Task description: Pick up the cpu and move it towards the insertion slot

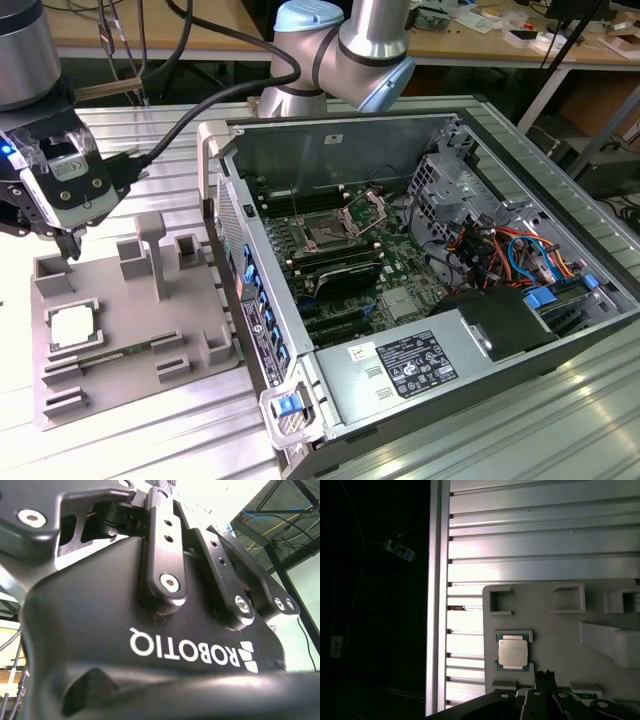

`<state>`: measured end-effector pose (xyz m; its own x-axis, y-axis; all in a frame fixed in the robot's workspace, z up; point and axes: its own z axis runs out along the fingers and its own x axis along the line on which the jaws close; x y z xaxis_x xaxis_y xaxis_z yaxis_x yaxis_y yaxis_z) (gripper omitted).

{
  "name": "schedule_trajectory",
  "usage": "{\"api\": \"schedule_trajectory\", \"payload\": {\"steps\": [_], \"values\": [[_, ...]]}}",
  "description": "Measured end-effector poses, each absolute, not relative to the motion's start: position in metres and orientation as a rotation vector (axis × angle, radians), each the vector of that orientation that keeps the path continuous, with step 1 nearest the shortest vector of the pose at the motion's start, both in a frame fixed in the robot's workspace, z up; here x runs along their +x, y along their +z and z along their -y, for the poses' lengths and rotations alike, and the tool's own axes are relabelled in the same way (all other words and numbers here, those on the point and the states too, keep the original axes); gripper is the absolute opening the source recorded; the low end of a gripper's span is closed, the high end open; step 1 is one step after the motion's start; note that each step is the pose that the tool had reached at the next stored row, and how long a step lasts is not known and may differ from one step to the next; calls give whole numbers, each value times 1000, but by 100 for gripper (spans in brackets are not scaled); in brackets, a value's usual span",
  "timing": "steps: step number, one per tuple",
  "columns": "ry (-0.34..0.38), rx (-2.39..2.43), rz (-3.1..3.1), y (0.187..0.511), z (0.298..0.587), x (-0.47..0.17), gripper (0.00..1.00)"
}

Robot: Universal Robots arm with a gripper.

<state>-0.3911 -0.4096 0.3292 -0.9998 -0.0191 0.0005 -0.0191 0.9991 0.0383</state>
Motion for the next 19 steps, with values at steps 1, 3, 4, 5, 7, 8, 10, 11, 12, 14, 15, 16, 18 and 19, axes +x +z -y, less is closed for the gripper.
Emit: {"api": "schedule_trajectory", "payload": {"steps": [1,3,4,5,7,8,10,11,12,14,15,16,18,19], "values": [[-60,30,3140,329,410,-391,11],[-60,30,3140,328,410,-391,11],[-60,30,3140,328,410,-391,11],[-60,30,3140,327,410,-391,11],[-60,30,3140,326,410,-391,11],[-60,30,3140,326,410,-391,11],[-60,30,3140,325,410,-391,11],[-60,30,3140,324,410,-391,11],[-60,30,3140,324,410,-391,11],[-60,30,3140,323,410,-391,11],[-60,30,3140,323,410,-391,11],[-60,30,3140,322,410,-391,11],[-60,30,3140,322,410,-391,11],[-60,30,3140,321,410,-391,11]]}}
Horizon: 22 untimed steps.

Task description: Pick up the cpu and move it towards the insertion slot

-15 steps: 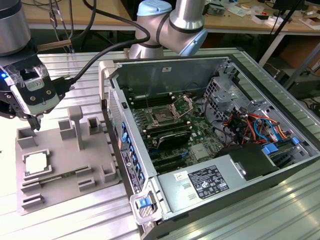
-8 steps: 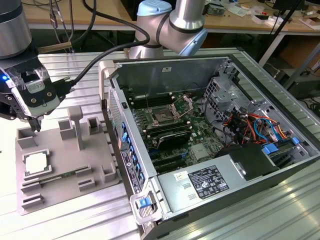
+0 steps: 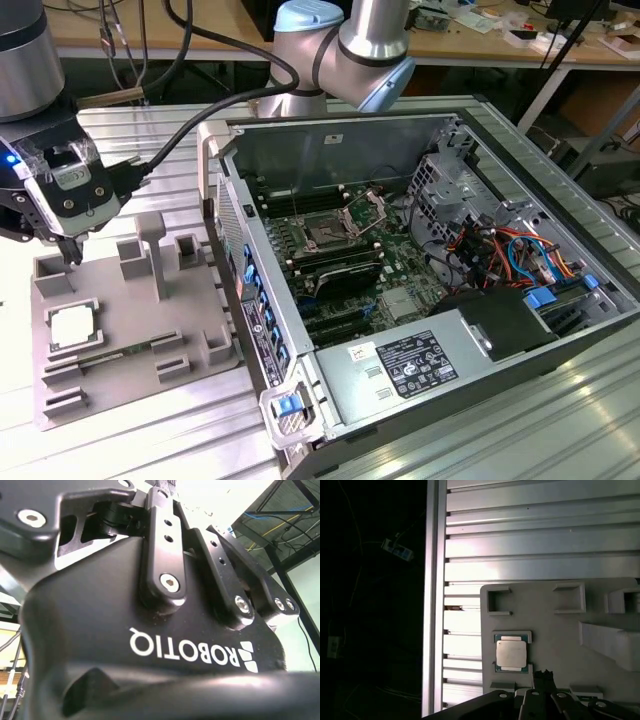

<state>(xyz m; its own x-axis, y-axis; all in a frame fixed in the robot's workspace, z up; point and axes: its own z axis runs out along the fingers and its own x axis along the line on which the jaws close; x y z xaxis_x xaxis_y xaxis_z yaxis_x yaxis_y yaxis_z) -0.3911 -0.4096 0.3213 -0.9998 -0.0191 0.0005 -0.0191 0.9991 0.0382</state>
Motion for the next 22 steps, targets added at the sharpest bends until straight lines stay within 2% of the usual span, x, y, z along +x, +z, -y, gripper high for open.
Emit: {"api": "schedule_trajectory", "payload": {"steps": [22], "values": [[-60,30,3140,314,410,-391,11]]}}
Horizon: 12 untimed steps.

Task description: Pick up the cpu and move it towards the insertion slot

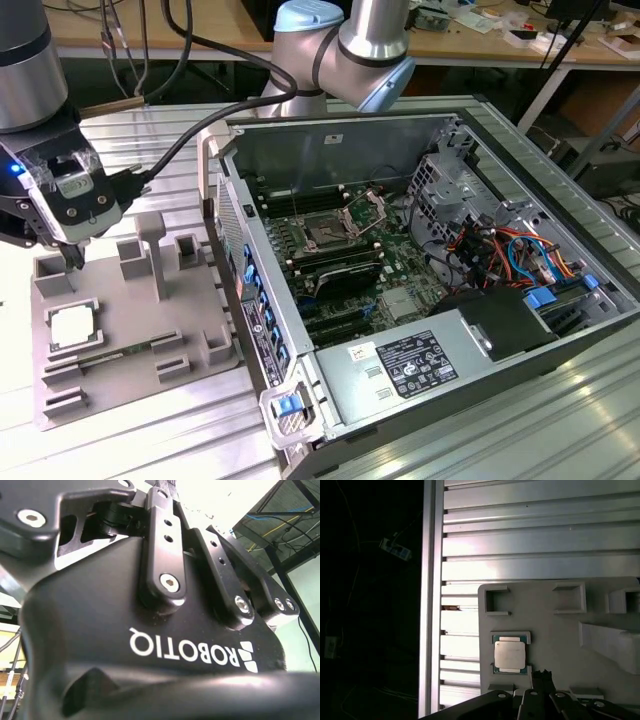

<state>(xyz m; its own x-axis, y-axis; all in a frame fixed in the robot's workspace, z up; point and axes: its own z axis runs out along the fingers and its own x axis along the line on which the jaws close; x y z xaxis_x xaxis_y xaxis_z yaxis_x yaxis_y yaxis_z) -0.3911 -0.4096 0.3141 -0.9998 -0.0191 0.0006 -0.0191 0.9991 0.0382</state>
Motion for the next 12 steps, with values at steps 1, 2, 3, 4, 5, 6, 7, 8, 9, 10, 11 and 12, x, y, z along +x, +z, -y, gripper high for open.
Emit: {"api": "schedule_trajectory", "payload": {"steps": [1,2,3,4,5,6,7,8,9,10,11,12], "values": [[-60,30,3140,314,410,-391,11],[-60,30,3140,314,410,-391,11],[-60,30,3140,313,410,-391,11],[-60,30,3140,313,410,-391,11],[-60,30,3140,313,410,-391,11],[-60,30,3140,313,410,-391,11],[-60,30,3140,312,410,-391,11],[-60,30,3140,312,410,-391,11],[-60,30,3140,312,410,-391,11],[-60,30,3140,312,410,-391,11],[-60,30,3140,311,410,-391,11],[-60,30,3140,311,410,-391,11]]}}
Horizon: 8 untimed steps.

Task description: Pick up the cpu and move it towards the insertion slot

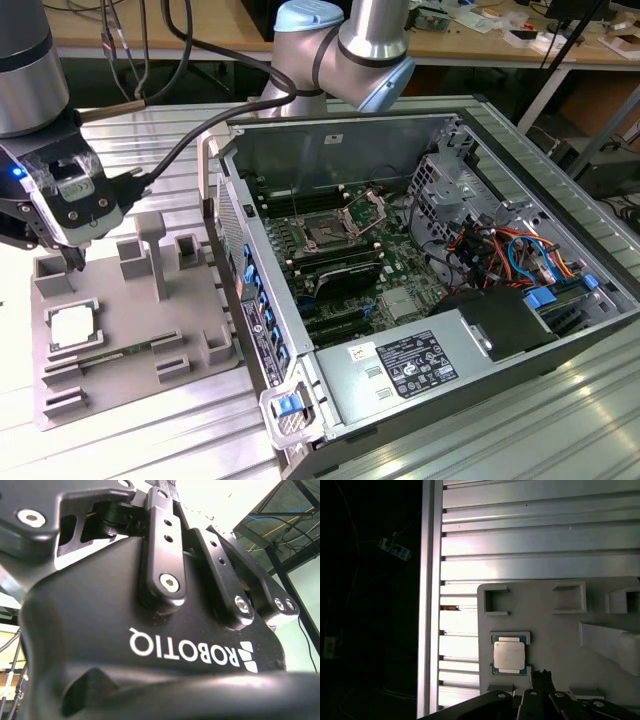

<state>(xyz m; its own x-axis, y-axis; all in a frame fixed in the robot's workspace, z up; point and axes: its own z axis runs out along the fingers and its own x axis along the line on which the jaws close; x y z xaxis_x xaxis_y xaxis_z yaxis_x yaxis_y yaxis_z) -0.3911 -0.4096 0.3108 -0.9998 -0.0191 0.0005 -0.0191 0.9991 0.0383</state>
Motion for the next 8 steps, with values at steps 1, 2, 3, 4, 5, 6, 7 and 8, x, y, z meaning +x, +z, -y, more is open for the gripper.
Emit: {"api": "schedule_trajectory", "payload": {"steps": [1,2,3,4,5,6,7,8], "values": [[-60,30,3140,311,410,-391,11],[-60,30,3140,310,410,-391,11],[-60,30,3140,310,410,-391,11],[-60,30,3140,310,410,-391,11],[-60,30,3140,309,410,-391,11],[-60,30,3140,309,410,-391,11],[-60,30,3140,309,410,-391,11],[-60,30,3140,308,410,-391,11]]}}
